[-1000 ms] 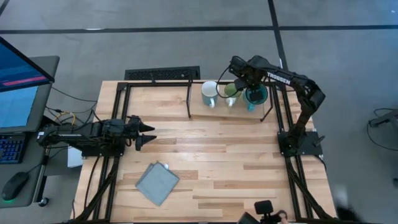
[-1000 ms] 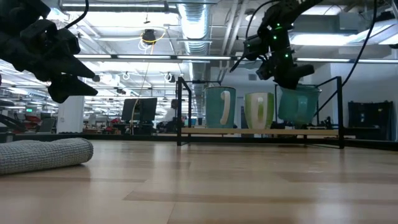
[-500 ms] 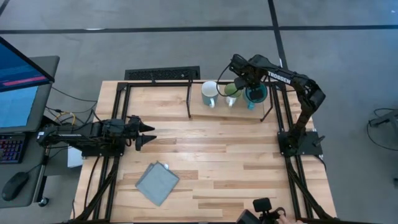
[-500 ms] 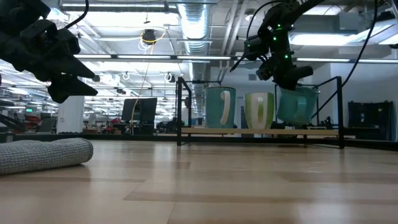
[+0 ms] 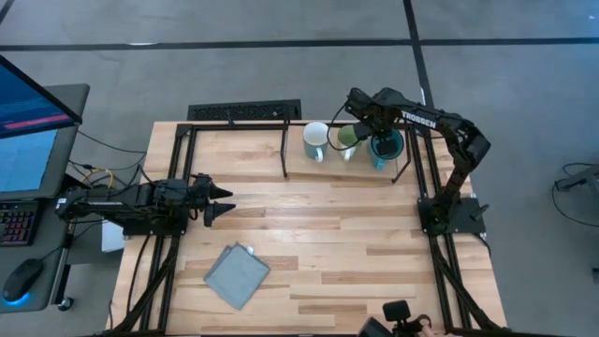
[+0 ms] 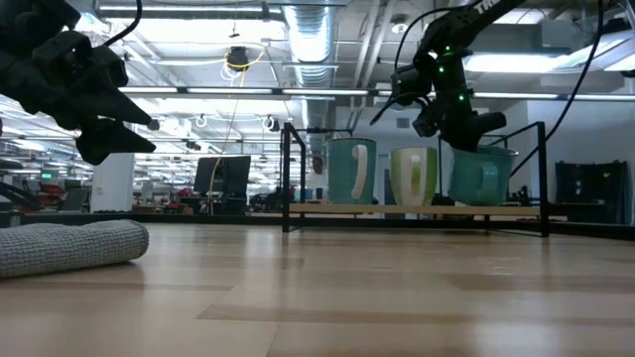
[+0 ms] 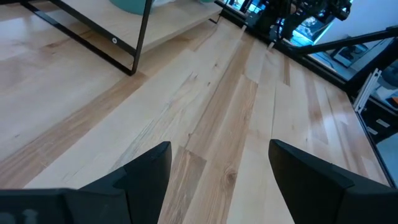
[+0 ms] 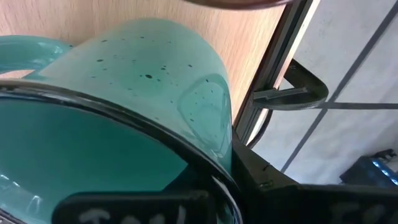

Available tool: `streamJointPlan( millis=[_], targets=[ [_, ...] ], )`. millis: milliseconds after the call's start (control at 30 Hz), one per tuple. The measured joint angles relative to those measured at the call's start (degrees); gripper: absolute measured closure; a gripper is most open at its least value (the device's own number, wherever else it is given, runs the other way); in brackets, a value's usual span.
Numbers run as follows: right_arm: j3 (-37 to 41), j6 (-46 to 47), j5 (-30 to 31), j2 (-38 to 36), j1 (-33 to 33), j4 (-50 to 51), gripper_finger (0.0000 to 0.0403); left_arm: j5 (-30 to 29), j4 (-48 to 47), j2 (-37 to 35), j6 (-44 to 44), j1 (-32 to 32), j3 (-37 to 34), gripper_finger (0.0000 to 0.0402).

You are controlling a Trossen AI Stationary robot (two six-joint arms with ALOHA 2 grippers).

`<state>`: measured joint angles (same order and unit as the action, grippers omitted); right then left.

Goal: Stack small to large cups/mugs on shelf
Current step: Put the blue mug on the shelf

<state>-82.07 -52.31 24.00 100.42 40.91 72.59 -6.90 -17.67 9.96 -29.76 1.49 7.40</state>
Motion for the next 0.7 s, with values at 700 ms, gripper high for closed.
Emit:
streamJointPlan(
  millis=[700],
  targets=[
    [0.18, -0.63, 1.15, 0.13, -0.39, -1.68, 0.0336, 0.00, 0.39, 0.00, -1.16, -0.02, 0.00, 0.0140]
  ],
)
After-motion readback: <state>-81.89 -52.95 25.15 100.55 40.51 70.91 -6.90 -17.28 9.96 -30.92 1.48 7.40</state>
